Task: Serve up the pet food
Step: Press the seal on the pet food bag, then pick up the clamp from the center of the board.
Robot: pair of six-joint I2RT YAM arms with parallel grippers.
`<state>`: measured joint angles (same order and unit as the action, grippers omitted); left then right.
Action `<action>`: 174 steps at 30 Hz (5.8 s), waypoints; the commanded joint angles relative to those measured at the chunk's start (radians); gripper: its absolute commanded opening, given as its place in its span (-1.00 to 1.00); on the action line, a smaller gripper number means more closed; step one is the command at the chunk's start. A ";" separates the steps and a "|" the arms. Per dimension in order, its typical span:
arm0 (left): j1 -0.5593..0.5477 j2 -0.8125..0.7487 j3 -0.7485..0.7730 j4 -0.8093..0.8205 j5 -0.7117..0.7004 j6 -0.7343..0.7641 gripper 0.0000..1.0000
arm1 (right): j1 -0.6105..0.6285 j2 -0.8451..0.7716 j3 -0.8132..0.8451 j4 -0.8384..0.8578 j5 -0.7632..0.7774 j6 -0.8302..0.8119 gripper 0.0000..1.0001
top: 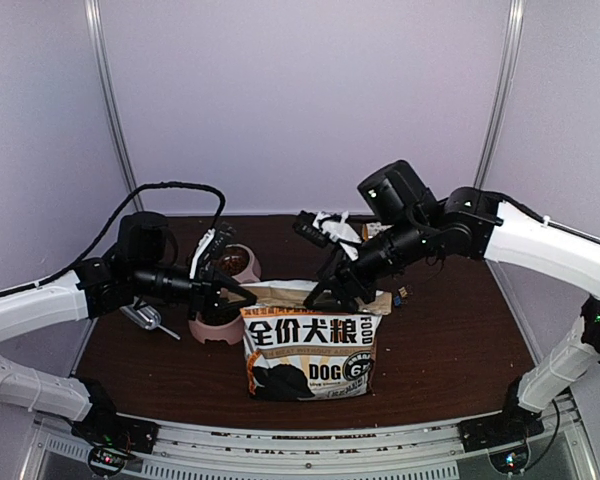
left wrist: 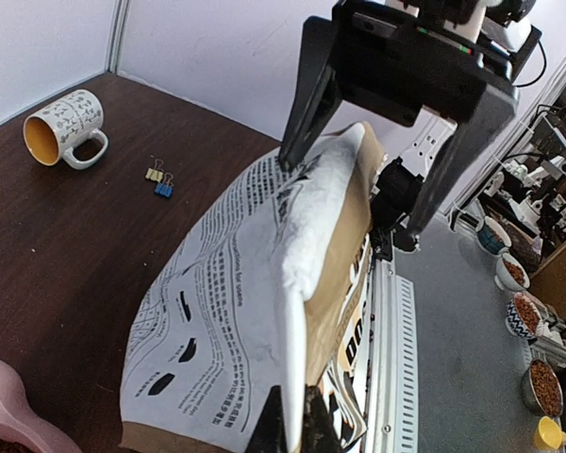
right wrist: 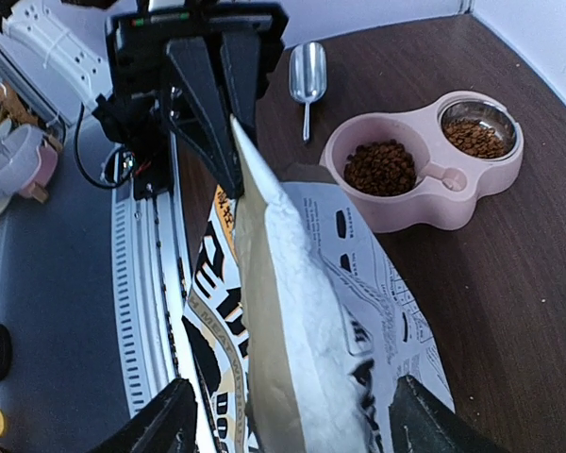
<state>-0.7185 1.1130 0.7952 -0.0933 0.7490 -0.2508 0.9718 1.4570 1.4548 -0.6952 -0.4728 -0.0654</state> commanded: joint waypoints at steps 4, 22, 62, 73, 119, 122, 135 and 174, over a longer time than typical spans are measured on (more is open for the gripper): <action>0.017 -0.014 0.040 0.053 0.056 0.010 -1.00 | 0.081 0.159 0.193 -0.147 0.193 -0.155 0.38; 0.013 0.003 0.119 -0.103 0.035 0.139 -0.07 | 0.078 0.170 0.180 -0.116 0.212 -0.166 -0.99; -0.019 0.068 0.133 -0.108 0.040 0.182 -1.00 | 0.053 0.294 0.278 -0.102 -0.007 -0.106 -1.00; 0.033 -0.019 0.122 -0.163 -0.034 0.228 -1.00 | -0.052 0.121 0.071 -0.214 0.117 -0.111 -1.00; 0.131 -0.044 0.154 -0.264 0.036 0.298 -1.00 | -0.177 -0.299 -0.327 -0.287 0.421 0.098 -0.90; 0.132 -0.031 0.160 -0.272 0.051 0.300 -1.00 | -0.181 -0.332 -0.329 -0.236 0.379 0.109 -0.83; 0.136 -0.138 0.189 -0.119 -0.124 0.083 0.59 | -0.388 -0.340 -0.466 0.131 0.328 0.360 0.17; 0.593 -0.280 0.024 -0.173 -0.316 0.038 0.63 | -0.690 0.317 -0.332 0.318 0.268 0.386 -0.21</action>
<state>-0.1299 0.8356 0.8246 -0.3080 0.4267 -0.2291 0.2920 1.7584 1.0973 -0.4019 -0.2340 0.3187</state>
